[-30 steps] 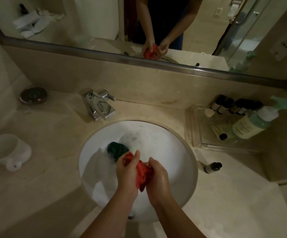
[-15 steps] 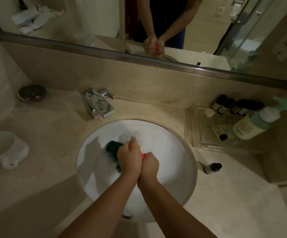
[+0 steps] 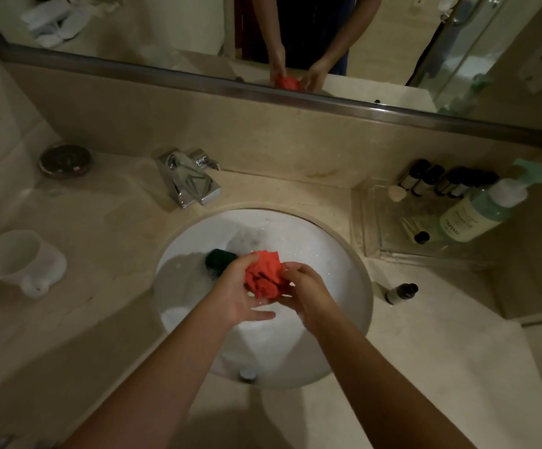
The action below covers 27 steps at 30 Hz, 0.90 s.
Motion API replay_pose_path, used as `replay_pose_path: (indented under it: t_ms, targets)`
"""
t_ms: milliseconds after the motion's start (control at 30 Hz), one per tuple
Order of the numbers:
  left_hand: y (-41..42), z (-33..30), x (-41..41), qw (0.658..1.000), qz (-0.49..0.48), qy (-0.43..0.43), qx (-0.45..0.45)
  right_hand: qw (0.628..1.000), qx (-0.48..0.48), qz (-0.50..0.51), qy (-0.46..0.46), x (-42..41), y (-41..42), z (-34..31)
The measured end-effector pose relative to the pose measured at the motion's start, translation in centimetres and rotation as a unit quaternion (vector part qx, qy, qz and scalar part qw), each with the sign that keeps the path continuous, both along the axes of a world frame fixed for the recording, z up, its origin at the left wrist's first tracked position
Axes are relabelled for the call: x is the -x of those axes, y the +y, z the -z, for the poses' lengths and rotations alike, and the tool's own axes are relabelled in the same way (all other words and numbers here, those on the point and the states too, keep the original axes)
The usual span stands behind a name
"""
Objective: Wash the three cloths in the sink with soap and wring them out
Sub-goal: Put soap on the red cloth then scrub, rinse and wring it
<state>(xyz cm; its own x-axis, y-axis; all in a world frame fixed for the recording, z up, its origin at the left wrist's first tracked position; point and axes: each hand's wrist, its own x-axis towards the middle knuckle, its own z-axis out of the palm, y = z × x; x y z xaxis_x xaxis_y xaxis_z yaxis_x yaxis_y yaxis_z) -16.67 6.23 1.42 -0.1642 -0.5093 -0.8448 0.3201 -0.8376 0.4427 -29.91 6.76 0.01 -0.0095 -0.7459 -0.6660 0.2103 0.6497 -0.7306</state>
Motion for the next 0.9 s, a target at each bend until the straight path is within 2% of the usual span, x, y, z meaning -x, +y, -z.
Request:
replay_pose_path:
  t_ms: [167, 267, 367, 467, 533, 667, 800, 900]
  targets:
    - [0.4, -0.6, -0.7, 0.995, -0.003, 0.06, 0.085, 0.999, 0.011, -0.024, -0.045, 1.7, 0.2, -0.4]
    - [0.3, -1.1, -0.6, 0.985, -0.005, 0.092, 0.146, 0.992, 0.016, -0.121, 0.019, 1.9, -0.3, -1.7]
    - [0.5, -1.6, -1.0, 0.974, 0.05, 0.079, 0.207, 0.987, 0.063, -0.095, 0.117, 1.5, -1.1, -2.9]
    - [1.0, -1.7, -1.1, 0.955, 0.132, 0.026, 0.263, 0.972, 0.09, -0.057, 0.209, 1.1, -2.0, -4.0]
    - [1.0, -1.7, -1.2, 0.952, 0.128, -0.002, 0.277, 0.976, 0.097, -0.013, 0.192, 1.3, -2.6, -4.4]
    - [0.6, -2.1, -1.8, 0.967, 0.072, 0.001, 0.246, 0.988, 0.101, 0.067, 0.097, 2.5, -3.7, -5.7]
    - [0.8, -2.5, -1.8, 0.973, 0.028, 0.033, 0.226, 0.991, 0.131, 0.01, 0.016, 3.2, -3.4, -6.6]
    - [0.8, -3.4, -1.5, 0.968, 0.0, 0.041, 0.249, 0.985, 0.165, -0.029, 0.028, 3.1, -2.7, -6.6]
